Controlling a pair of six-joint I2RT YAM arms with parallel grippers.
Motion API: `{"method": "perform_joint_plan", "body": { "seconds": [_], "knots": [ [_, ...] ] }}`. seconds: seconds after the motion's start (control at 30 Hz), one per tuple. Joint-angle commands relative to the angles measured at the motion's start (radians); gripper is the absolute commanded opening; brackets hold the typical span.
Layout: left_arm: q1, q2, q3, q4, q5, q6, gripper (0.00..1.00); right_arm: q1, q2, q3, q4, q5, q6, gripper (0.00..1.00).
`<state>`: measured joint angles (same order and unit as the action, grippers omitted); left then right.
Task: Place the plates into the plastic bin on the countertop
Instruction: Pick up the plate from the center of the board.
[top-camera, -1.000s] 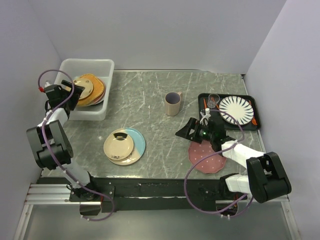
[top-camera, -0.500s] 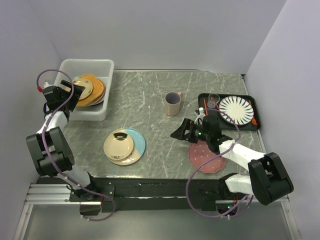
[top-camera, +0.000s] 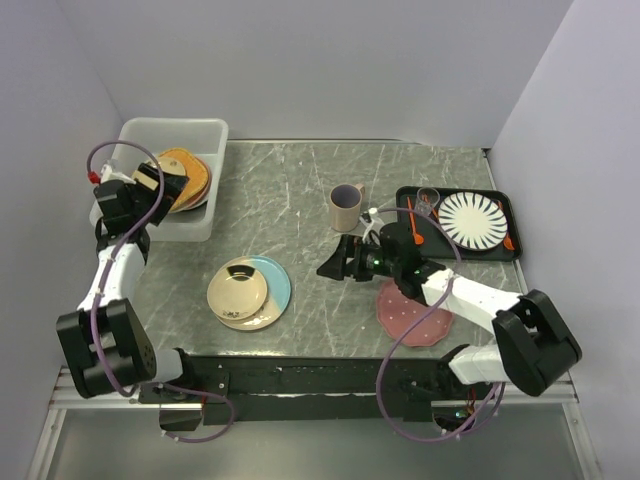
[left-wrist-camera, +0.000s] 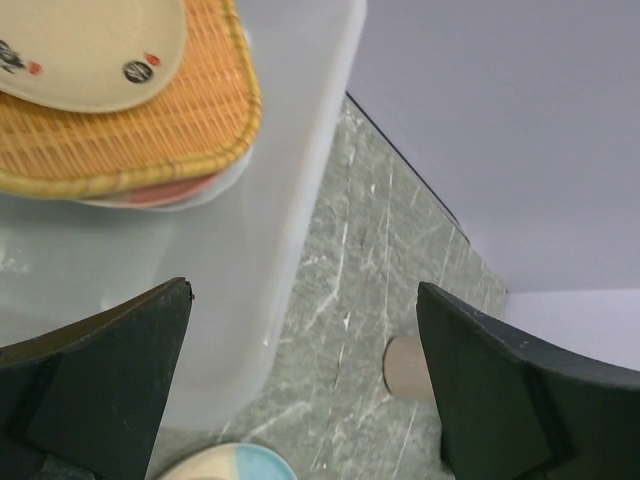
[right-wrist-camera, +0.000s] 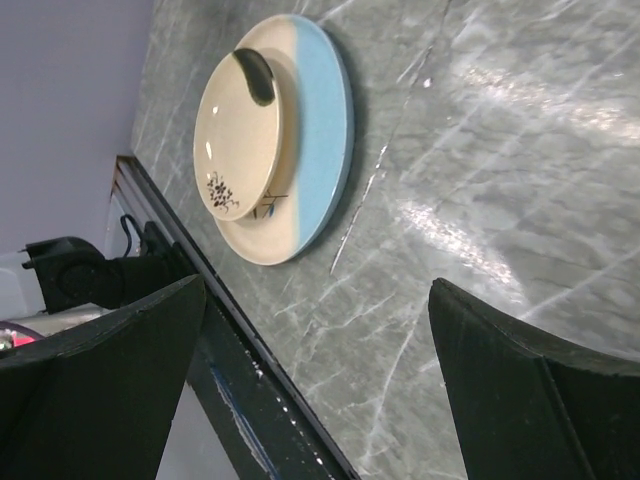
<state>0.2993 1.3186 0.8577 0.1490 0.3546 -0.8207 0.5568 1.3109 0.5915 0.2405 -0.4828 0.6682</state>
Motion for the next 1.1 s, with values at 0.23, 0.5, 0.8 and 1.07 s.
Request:
{"method": "perform_joint_plan", "body": {
  "seconds": [0.23,0.5,0.8,1.07],
  "knots": [
    [-0.057,-0.128,-0.02,-0.097,0.023,0.106,0.99,0.173,0.221,0.206,0.037,0.052,0.028,0.96],
    [-0.078,-0.168,-0.042,-0.123,0.011,0.127,0.99,0.247,0.342,0.324,0.042,0.081,0.047,0.95],
    [-0.097,-0.159,-0.039,-0.131,0.021,0.141,0.99,0.296,0.453,0.438,0.017,0.095,0.059,0.91],
    [-0.106,-0.15,-0.036,-0.131,0.023,0.143,0.99,0.307,0.542,0.482,0.026,0.07,0.073,0.82]
  ]
}}
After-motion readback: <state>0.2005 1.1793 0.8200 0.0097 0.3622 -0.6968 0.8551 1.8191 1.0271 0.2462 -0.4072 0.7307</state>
